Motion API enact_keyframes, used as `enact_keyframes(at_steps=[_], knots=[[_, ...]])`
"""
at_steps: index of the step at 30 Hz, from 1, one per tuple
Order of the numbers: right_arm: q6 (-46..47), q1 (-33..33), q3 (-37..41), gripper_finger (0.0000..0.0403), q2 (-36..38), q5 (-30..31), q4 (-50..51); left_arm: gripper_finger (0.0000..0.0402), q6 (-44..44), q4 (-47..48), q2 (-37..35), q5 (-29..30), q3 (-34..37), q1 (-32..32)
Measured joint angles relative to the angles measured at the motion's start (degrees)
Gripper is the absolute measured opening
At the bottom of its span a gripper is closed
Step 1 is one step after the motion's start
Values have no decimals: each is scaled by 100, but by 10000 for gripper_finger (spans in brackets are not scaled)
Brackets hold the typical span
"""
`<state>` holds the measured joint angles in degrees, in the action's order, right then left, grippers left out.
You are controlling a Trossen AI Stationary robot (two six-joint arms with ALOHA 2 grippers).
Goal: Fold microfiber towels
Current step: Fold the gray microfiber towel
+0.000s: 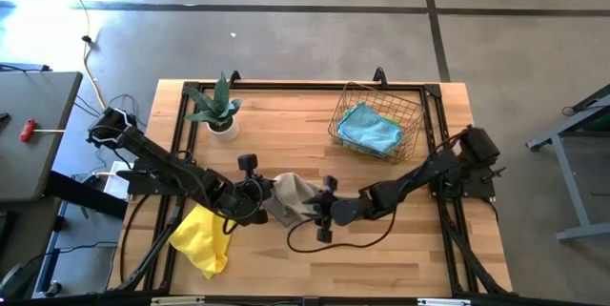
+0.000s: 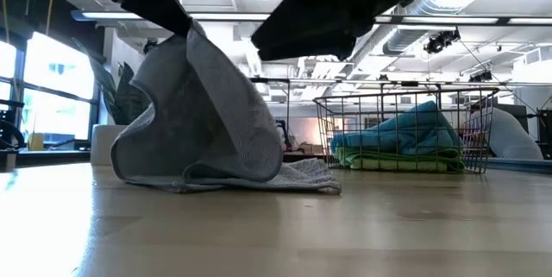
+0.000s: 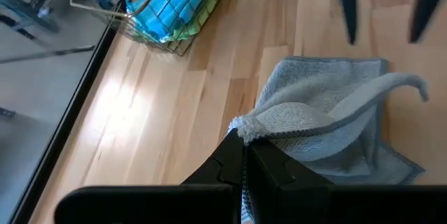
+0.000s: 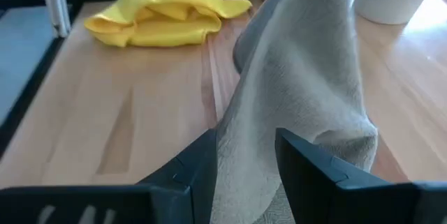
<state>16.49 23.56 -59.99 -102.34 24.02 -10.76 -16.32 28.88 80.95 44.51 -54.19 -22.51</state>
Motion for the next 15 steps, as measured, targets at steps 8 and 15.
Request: enact_keyframes(at_steps=[8,15], knots=[[-3,236,6,138,-235,890,-616,0,97,-2,2,-229,0,338],[68,255,3,138,-452,1695,-1226,0,106,-18,2,-404,0,573]])
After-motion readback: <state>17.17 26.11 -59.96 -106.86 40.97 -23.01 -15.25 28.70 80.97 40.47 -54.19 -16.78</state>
